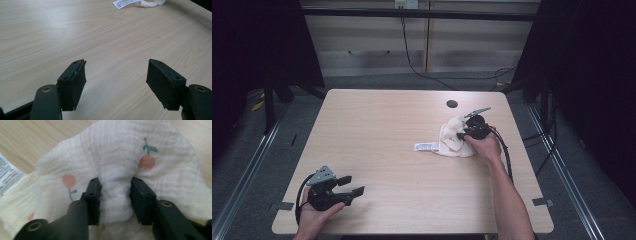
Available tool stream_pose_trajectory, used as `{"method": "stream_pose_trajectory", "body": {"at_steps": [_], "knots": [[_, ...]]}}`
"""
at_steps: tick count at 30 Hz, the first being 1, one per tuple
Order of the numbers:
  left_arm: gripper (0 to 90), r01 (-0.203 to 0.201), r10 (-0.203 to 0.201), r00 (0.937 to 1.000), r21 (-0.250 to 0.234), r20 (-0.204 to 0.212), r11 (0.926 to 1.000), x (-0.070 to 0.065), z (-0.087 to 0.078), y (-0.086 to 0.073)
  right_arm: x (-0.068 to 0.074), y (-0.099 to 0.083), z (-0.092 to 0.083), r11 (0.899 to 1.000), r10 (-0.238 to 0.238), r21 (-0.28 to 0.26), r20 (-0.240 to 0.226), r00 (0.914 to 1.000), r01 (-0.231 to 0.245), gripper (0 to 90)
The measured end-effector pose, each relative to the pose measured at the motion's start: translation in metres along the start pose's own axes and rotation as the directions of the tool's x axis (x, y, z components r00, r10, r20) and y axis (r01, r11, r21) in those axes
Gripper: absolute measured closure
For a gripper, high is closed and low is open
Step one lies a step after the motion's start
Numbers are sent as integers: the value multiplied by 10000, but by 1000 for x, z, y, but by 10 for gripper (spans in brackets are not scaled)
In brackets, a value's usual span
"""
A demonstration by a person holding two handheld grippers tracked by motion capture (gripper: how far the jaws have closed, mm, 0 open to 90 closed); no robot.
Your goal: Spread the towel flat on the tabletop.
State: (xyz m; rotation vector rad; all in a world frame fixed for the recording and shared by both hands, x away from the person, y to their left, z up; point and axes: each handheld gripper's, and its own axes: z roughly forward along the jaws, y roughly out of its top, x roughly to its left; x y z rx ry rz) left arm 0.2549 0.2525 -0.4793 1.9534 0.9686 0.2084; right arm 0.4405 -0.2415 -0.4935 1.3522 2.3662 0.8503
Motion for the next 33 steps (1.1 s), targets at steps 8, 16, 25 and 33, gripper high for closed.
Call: {"method": "stream_pose_trajectory", "body": {"at_steps": [8,16,25,33], "knots": [[313,21,-21,10000,-41,43,10000,-1,0,1,5,-14,-7,9968,697,-309,-1036,9922,-732,781],[312,9,-9,10000,-21,45,10000,-1,1,1,37,-23,-11,9980,317,-502,-1231,9919,-381,783],[312,-48,48,9999,46,97,10000,-2,3,1,71,-30,-15,9985,44,-536,-1436,9896,-123,784],[312,-103,103,9999,34,134,9999,-3,3,2,104,-33,-15,9978,-289,-637,-1800,9832,177,785]]}}
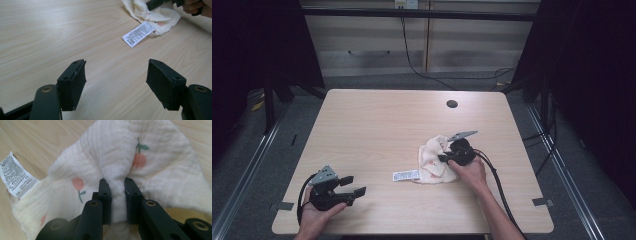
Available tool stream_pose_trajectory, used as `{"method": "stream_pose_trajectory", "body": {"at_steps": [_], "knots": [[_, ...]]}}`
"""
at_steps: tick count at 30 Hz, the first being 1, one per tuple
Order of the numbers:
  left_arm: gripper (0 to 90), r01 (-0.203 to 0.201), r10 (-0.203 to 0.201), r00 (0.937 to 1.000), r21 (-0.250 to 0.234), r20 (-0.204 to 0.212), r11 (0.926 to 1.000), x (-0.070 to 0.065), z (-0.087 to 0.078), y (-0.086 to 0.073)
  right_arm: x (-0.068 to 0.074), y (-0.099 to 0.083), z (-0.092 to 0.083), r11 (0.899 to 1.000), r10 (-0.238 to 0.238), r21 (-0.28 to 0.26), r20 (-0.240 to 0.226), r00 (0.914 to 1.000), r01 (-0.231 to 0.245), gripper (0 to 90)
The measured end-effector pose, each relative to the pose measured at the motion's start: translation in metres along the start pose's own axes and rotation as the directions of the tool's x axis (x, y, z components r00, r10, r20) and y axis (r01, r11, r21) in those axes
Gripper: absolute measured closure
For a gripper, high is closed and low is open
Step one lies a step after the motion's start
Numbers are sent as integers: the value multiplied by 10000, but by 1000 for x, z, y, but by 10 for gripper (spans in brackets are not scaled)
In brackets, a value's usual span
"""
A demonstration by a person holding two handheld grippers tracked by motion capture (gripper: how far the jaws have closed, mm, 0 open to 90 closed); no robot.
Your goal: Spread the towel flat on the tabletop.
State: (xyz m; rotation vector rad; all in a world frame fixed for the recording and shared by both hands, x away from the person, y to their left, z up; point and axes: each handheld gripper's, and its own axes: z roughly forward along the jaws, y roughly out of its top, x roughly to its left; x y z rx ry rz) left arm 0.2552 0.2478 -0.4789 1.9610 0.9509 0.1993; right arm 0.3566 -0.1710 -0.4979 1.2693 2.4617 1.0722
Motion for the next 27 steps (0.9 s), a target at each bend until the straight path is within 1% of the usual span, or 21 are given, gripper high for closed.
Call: {"method": "stream_pose_trajectory", "body": {"at_steps": [2,3,5,6,7,8,11,12,14,15,16,17,19,20,21,22,23,25,27], "knots": [[312,-23,23,10000,17,-2,10000,0,0,0,7,1,2,10000,-28,31,-51,10000,29,785],[312,-31,31,10000,35,12,10000,0,1,0,10,1,4,10000,-54,-33,-124,9999,53,785],[312,26,-26,10000,32,-8,10000,0,2,0,16,0,6,9999,75,-135,-214,9997,-78,785],[312,23,-23,10000,48,-21,10000,1,2,0,20,0,7,9997,56,-224,-297,9995,-62,785],[312,40,-40,10000,38,-23,10000,1,2,1,24,0,8,9998,16,-201,-340,9994,-23,785],[313,40,-39,10000,35,-26,10000,1,2,1,29,0,9,9998,-66,-169,-305,9995,61,785],[324,-29,29,10000,33,-17,10000,0,2,1,46,1,13,9996,-232,-145,-494,9985,225,781],[328,-89,89,10000,34,31,10000,-1,1,1,51,1,14,9991,-410,-108,-494,9979,406,776],[354,-86,87,9999,-40,142,10000,-3,1,1,60,2,16,9984,-557,-117,-612,9966,551,754],[362,-127,128,9997,-45,203,9999,-3,0,1,63,2,17,9978,-651,-156,-708,9954,641,740],[363,-85,87,9997,-58,232,9999,-3,0,2,65,2,17,9977,-671,-187,-831,9943,658,719],[367,-40,42,9996,-60,262,10000,-4,0,2,67,2,17,9971,-738,-229,-849,9937,721,694],[389,-75,75,9996,-3,284,10000,-5,2,3,69,4,15,9967,-774,-309,-877,9931,750,624],[392,-109,109,9996,29,265,9999,-7,3,4,69,5,13,9970,-725,-325,-918,9931,698,619],[401,-174,172,9994,63,309,9998,-8,4,5,68,6,10,9967,-720,-431,-957,9928,681,600],[412,-145,141,9993,96,354,9998,-10,4,6,67,7,6,9957,-732,-638,-1031,9920,669,576],[419,-265,260,9988,115,409,9996,-12,5,8,66,8,1,9951,-725,-742,-1069,9916,648,555],[436,-382,381,9978,-4,535,9993,-17,5,11,63,10,-12,9931,-710,-1002,-977,9927,612,512],[469,-554,560,9955,-92,763,9984,-23,6,16,56,10,-27,9905,-503,-1325,-1019,9935,365,466]]}}
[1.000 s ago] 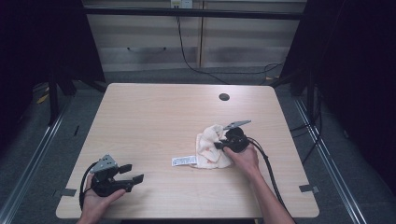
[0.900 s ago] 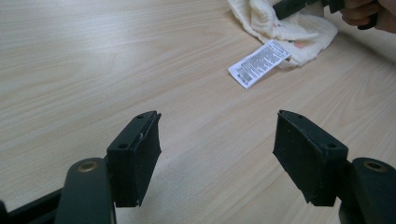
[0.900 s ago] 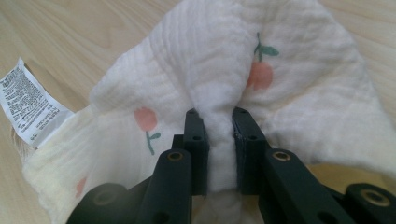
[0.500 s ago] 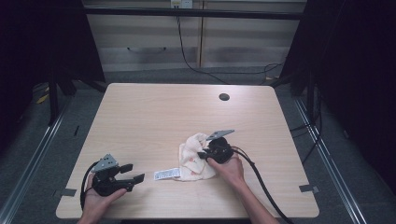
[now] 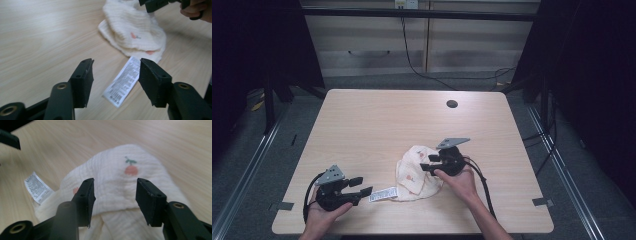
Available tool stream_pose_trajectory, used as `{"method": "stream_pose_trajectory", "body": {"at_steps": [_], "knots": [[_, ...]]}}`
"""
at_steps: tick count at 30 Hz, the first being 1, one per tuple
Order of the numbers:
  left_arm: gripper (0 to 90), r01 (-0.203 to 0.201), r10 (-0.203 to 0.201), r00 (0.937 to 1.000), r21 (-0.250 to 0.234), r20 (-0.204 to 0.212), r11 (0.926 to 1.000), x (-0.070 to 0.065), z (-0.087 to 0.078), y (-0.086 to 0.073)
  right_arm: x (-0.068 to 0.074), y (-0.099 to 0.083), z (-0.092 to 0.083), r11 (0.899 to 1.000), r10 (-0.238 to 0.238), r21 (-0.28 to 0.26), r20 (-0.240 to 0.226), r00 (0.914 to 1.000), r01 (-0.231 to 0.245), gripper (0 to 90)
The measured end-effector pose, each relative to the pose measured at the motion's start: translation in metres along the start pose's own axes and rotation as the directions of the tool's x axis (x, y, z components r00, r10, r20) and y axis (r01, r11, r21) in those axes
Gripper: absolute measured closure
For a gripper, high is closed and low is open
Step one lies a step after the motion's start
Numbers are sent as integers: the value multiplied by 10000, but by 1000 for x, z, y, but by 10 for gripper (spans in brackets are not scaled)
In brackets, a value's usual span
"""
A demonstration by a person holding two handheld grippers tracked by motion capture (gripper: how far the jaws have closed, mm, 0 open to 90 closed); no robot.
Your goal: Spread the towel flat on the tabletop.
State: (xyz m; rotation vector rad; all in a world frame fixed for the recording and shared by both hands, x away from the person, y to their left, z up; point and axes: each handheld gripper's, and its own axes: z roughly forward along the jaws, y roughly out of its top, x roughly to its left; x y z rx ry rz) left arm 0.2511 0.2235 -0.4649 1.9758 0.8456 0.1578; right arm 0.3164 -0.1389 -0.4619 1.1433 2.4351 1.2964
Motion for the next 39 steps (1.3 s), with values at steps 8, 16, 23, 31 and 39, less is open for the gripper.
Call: {"method": "stream_pose_trajectory", "body": {"at_steps": [8,16,23,31,39], "knots": [[563,-538,544,9956,-107,757,9985,-18,21,28,-23,-11,-50,9994,330,-165,789,9963,-318,498],[645,-631,573,9857,320,1583,9975,-33,71,39,-34,-40,-39,9989,445,153,572,9974,-454,613],[558,-858,692,9826,907,1725,9922,-41,96,29,-38,-42,-15,9981,85,606,507,9987,-116,576],[571,-1296,989,9743,1444,2026,9810,-46,106,26,-27,-48,-6,9945,-57,1049,40,10000,53,826],[610,-1566,1293,9759,1517,1759,9759,-43,105,20,-13,-52,-6,9923,-379,1169,-176,9991,397,823]]}}
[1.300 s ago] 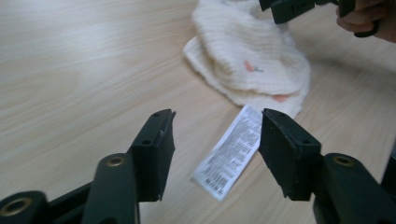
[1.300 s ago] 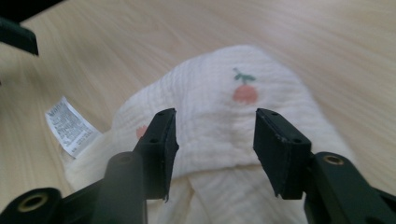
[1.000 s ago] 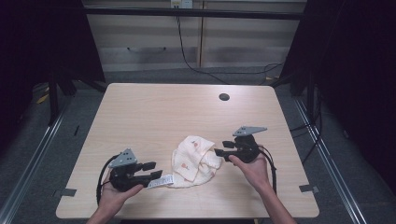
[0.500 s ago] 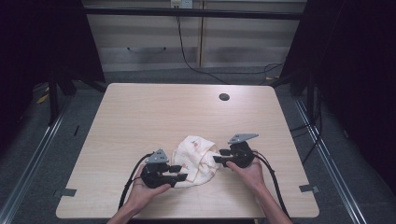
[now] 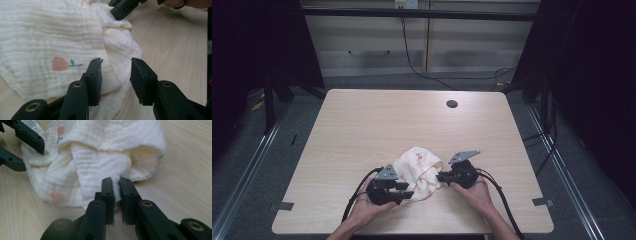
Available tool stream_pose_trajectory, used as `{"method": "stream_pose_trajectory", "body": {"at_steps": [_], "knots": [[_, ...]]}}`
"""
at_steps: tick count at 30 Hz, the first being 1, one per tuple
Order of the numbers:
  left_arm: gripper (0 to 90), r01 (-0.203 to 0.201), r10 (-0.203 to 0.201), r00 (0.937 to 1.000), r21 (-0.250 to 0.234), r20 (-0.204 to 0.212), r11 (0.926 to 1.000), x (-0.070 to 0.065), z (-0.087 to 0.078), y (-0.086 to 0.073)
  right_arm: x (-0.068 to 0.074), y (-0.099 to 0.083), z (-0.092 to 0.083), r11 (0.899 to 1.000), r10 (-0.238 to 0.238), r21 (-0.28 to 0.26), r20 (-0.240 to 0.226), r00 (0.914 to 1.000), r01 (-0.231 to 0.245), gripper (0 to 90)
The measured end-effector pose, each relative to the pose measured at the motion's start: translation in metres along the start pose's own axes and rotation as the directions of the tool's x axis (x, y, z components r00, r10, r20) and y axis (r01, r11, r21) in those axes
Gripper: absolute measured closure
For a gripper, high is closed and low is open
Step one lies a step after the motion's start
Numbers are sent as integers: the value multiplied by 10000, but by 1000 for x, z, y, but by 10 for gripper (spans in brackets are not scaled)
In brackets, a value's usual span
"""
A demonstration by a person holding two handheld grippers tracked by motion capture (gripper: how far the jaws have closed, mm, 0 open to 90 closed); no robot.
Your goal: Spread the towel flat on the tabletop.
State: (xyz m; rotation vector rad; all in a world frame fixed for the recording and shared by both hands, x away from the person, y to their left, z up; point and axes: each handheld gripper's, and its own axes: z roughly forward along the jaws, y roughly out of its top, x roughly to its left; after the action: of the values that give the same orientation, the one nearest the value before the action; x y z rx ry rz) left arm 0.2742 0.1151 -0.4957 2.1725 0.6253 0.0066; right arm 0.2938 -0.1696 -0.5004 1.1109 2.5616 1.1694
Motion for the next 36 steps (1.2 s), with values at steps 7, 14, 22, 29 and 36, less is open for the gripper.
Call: {"method": "stream_pose_trajectory", "body": {"at_steps": [7,14,22,29,36], "knots": [[653,-395,403,9984,184,-406,9990,-5,8,-4,1,-1,0,9999,97,-50,-92,9999,-97,804],[871,211,-211,9993,-18,-295,9998,7,3,-6,3,-2,0,9999,-113,-15,-139,9998,112,773],[879,564,-591,9980,-1134,-204,9919,12,-20,5,4,-2,-2,9997,-260,4,-121,9996,261,764],[882,1291,-1441,9887,-2542,-411,9585,27,-54,13,14,-1,-7,9966,-814,-79,415,9958,818,830],[884,1395,-1704,9833,-3360,-643,9315,35,-78,15,13,2,-21,9945,-943,-377,733,9928,972,872]]}}
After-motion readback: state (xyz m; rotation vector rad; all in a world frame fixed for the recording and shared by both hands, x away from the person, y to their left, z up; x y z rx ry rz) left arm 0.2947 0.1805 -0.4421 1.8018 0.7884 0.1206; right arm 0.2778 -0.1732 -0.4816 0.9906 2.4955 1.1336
